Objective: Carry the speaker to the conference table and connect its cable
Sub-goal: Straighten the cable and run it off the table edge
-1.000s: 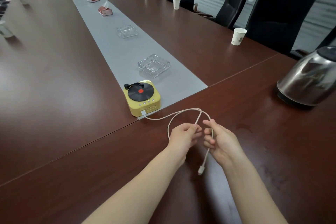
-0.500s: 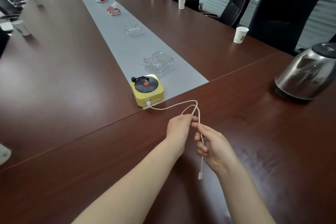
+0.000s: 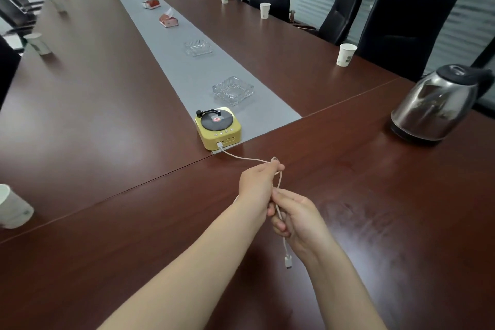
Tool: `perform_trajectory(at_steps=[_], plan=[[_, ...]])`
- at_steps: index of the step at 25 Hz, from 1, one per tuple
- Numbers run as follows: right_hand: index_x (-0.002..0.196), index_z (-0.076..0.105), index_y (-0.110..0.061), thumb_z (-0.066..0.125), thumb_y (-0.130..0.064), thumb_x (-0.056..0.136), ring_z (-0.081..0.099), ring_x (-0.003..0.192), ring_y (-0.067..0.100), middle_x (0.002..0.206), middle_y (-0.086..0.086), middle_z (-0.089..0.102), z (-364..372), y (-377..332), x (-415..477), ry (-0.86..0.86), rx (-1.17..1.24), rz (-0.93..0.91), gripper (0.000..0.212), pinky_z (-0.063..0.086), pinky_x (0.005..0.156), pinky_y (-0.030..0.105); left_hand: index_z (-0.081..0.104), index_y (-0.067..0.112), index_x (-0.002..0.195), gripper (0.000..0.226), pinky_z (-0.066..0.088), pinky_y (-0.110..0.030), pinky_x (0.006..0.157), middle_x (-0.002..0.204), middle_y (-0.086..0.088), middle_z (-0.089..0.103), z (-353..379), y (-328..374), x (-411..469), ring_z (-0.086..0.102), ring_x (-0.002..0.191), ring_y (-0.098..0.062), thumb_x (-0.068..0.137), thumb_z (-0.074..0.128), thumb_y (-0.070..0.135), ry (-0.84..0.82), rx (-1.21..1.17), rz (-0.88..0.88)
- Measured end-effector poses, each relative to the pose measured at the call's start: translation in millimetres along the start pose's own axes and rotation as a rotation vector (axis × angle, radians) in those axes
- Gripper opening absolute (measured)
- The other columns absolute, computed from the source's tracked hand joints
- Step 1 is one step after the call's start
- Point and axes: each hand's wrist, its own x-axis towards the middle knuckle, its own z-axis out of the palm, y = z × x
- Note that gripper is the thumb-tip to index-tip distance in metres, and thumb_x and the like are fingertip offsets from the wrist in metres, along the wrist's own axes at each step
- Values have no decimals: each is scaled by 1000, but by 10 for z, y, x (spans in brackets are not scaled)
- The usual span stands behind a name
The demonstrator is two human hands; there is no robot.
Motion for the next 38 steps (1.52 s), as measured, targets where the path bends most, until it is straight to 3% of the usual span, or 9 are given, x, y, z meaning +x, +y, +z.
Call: perform_trajectory(at_steps=[3, 5, 7, 12, 17, 22, 26, 34, 38], plan=[[70, 55, -3, 46, -10, 95, 30, 29, 5, 47, 1, 50, 46, 54, -184, 3, -9, -13, 28, 15, 34, 14, 69, 21, 80, 23, 34, -15, 31, 83, 0, 61, -63, -50, -180, 53, 39, -15, 92, 53, 31, -102, -176, -58], [72, 57, -3, 46, -9, 95, 30, 28, 5, 46, 2, 51, 89, 113, -333, 17, 2, -13, 26, 15, 33, 14, 67, 12, 85, 23, 49, -15, 56, 99, -4, 65, -111, -89, -319, 67, 78, -13, 95, 51, 25, -148, -348, -76], [74, 60, -2, 46, -8, 94, 30, 28, 6, 46, 3, 50, 141, 171, -488, 24, 27, -15, 26, 15, 33, 13, 65, 4, 92, 23, 51, -18, 72, 99, -7, 67, -169, -152, -475, 65, 94, -17, 96, 50, 21, -185, -476, -88], [79, 65, -2, 45, -8, 95, 30, 28, 6, 46, 4, 48, 278, 350, -957, 13, 31, -35, 26, 16, 32, 12, 63, 6, 90, 20, 50, -31, 87, 94, -7, 68, -354, -333, -904, 66, 86, -19, 96, 50, 20, -232, -556, -76], [79, 66, -3, 46, -8, 94, 30, 27, 5, 46, 4, 48, 372, 515, -1401, 27, 21, -45, 26, 16, 32, 12, 58, -1, 117, 30, 49, -27, 83, 110, -12, 65, -512, -464, -1368, 63, 97, -23, 97, 47, 18, -244, -536, -57], [81, 65, -3, 45, -7, 95, 31, 27, 4, 46, 3, 48, 382, 667, -1807, 31, 26, -65, 26, 18, 31, 11, 57, 0, 119, 30, 48, -25, 86, 126, -17, 61, -556, -589, -1803, 61, 98, -23, 98, 45, 17, -233, -521, -35], [78, 65, -3, 45, -6, 95, 31, 26, 3, 43, 2, 49, 312, 731, -2088, 36, 31, -62, 25, 18, 30, 10, 56, -1, 121, 32, 47, -25, 87, 109, -9, 68, -507, -712, -2069, 64, 84, -16, 98, 44, 17, -252, -537, -36], [84, 63, 0, 45, -5, 94, 31, 25, 3, 41, 1, 50, 94, 744, -2481, 8, 21, -71, 22, 19, 29, 10, 63, 12, 86, 20, 51, -23, 82, 75, 3, 71, -317, -850, -2452, 68, 62, -4, 97, 47, 20, -231, -510, 0], [82, 63, -1, 46, -6, 94, 32, 26, 4, 42, 1, 50, -140, 723, -2715, -1, -9, -62, 22, 20, 29, 12, 62, 13, 85, 20, 51, -22, 79, 83, 0, 68, -104, -948, -2683, 68, 60, -3, 97, 47, 20, -206, -520, 13]])
